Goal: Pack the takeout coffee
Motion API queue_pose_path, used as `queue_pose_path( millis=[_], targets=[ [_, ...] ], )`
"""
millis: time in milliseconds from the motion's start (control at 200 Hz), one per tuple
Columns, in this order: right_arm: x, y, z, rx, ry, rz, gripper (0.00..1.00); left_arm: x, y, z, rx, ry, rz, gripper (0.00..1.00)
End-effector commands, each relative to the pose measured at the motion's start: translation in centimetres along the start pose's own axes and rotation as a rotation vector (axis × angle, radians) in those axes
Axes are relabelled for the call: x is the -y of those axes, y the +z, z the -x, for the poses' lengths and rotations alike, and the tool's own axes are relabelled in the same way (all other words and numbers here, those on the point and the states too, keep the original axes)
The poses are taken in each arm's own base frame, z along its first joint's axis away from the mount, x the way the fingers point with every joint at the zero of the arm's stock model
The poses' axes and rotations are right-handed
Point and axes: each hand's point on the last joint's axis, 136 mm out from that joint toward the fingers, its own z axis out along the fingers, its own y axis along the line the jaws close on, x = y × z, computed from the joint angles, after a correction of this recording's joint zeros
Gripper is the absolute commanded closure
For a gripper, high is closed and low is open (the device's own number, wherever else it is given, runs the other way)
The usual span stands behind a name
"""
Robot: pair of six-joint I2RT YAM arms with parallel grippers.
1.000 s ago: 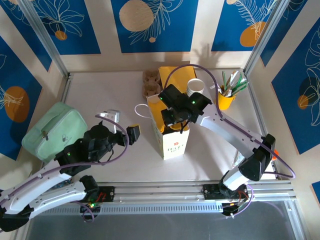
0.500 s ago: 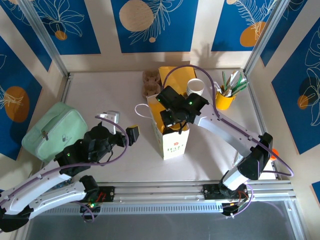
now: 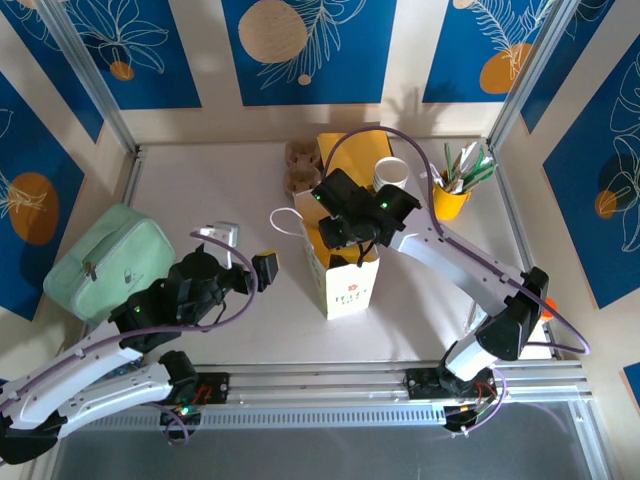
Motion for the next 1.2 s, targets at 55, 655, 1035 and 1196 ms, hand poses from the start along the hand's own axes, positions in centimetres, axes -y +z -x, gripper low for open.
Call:
queue_pose_path(
  millis=[55,655,1035,1196],
  targets=[
    [-0.9,-3.8,1.9,0.093,0.0,0.095,0.6,-0.8,-0.2,0.1,0.018,-0.016,0.026,0.0],
    [1.8,-9.6,9.8,0.37,-0.023,0.071,0.44,-0.7,-0.2,0.4,0.017,-0.006,0.031,0.0],
    [9.8,-5.6,16.0,0.427,0.089,-0.06,0.4,0.1,0.8,0.3,-0.005,0.01,0.022,0.0],
    [13.2,-1.8,18.3,0.388,0.138,-0.109,0.38,1.2,2.0,0.1,-0.016,0.001,-0.009,0.01]
  ],
)
